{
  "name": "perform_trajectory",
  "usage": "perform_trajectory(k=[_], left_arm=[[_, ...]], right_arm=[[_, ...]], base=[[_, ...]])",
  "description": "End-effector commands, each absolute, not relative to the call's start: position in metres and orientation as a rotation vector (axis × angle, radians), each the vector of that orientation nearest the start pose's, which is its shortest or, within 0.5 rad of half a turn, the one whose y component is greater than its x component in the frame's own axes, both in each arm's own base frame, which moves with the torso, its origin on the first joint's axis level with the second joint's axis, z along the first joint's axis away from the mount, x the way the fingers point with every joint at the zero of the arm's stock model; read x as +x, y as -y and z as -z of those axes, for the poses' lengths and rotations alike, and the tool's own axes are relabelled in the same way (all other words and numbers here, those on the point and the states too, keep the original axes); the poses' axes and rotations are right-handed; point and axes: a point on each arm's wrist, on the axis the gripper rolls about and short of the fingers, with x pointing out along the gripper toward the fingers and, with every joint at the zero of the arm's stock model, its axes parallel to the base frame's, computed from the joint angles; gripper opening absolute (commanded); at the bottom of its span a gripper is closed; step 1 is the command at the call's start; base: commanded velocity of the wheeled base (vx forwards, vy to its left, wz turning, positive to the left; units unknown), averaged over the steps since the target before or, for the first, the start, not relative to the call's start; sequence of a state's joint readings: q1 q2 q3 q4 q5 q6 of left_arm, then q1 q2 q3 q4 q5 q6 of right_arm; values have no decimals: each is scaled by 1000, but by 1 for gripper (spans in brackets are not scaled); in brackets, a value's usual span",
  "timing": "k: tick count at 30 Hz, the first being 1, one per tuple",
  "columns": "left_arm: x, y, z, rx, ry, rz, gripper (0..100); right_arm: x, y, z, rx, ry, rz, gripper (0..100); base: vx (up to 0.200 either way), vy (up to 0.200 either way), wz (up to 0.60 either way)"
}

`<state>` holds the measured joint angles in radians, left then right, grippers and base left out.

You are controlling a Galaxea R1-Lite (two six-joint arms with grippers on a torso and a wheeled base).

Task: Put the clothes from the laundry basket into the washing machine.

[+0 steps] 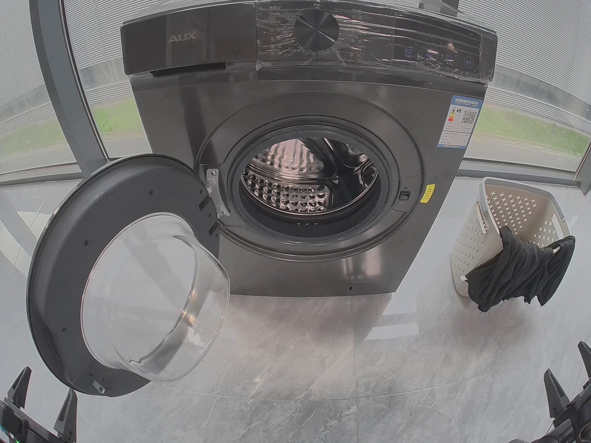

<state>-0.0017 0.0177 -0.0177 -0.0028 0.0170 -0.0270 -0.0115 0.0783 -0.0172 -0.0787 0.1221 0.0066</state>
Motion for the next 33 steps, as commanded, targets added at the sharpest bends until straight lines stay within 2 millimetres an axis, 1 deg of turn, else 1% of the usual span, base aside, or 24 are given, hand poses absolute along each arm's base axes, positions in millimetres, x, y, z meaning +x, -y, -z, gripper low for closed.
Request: perform_trajectory(k=[1, 6, 7, 9, 33], left_arm=[[-23, 0, -77, -28, 2, -17, 100], [-23, 0, -77, -29, 2, -15, 100], [-23, 0, -77, -28, 0, -15, 100], [-23, 0, -77, -29, 2, -17, 100], [-23, 0, -77, -28, 2, -17, 100]], right_arm=[[-23, -3, -82, 3, 61, -106, 100], [-23, -1, -79, -5, 31, -37, 100], [-23, 0, -75, 2, -8, -2, 100], [-24, 0, -76, 2, -17, 2, 100], [-23, 0, -76, 2, -12, -2, 100]], base=[[0, 0, 0], [0, 0, 0], [0, 0, 0], [0, 0, 0], [0, -200, 0]])
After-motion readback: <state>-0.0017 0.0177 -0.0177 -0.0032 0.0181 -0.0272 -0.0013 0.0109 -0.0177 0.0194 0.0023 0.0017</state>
